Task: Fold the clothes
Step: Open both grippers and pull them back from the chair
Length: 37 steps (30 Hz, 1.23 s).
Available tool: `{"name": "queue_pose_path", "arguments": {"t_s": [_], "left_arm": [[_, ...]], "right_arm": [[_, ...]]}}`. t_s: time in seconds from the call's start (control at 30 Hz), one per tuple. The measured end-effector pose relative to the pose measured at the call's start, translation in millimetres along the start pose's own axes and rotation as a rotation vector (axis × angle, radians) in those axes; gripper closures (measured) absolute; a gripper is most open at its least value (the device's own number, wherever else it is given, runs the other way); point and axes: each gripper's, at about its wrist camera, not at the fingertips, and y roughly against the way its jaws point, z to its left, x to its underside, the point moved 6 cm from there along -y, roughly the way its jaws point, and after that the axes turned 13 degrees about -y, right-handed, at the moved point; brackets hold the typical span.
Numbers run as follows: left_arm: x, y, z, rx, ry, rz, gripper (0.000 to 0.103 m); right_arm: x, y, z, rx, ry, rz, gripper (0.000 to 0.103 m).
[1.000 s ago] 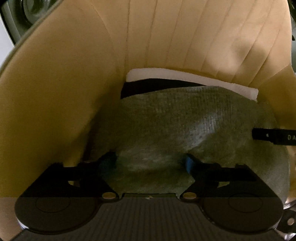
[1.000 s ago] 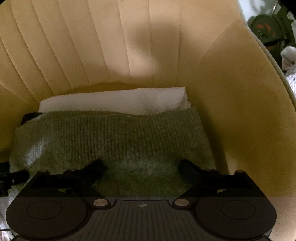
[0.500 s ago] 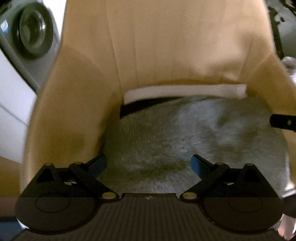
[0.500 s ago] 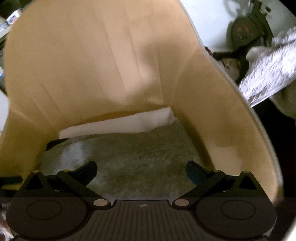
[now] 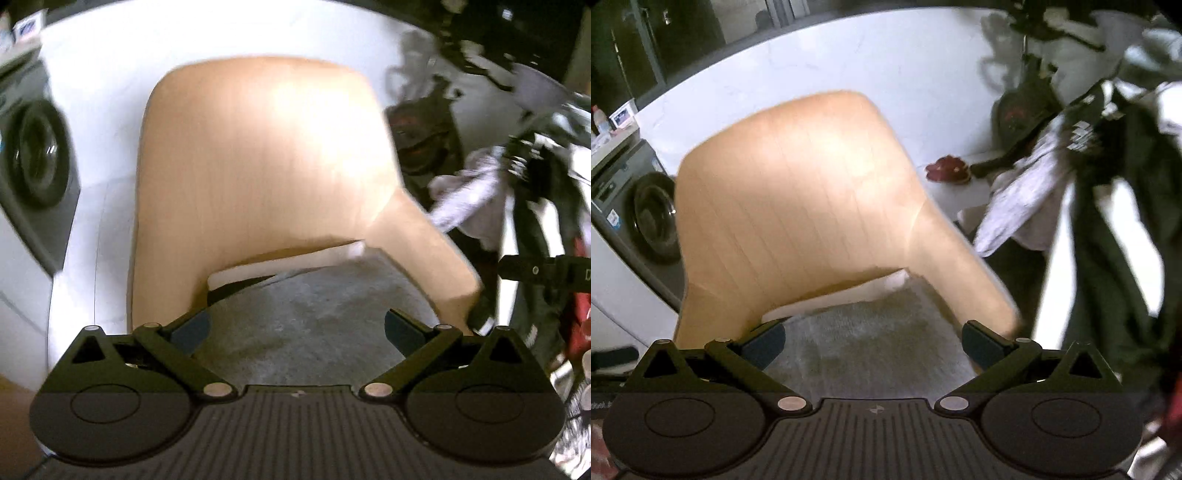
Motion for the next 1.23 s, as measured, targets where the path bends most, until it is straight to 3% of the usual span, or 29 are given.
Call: {"name": "queue_pose_path", "arguments": {"t_s": [0.2, 0.4, 0.57, 0.8, 1.0, 1.23], "left_arm": [[13.2, 48.0, -21.7, 0.089, 0.022, -0.015, 0.001], [34.3, 96.2, -49.1, -0.002, 0.013, -0.023, 0.001], [51.8, 126.7, -58.5, -0.048, 0.162, -0.025, 0.001], [87.7, 151.3, -103.0, -0.085, 0.255, 0.021, 0.001], [114.4, 167.1, -148.7, -0.105, 0.284, 0.069, 0.001], [134.1, 184.8, -188.9, -0.196, 0.261, 0.107, 0.001]], "right_arm": [[25.4, 83.0, -0.3, 0.061, 0.042, -0.029, 0.001], [58.0, 136.5, -6.6, 0.074, 0.079, 0.008, 0.001], [84.7, 162.2, -15.1, 0.066, 0.101, 0.045, 0.001], [118.4, 187.2, -38.9, 0.045, 0.138, 0.122, 0.001], [139.7, 209.6, -78.0, 0.036, 0.144, 0.148, 0.001], [153.8, 234.2, -112.0, 0.000, 0.154, 0.164, 0.001]]}}
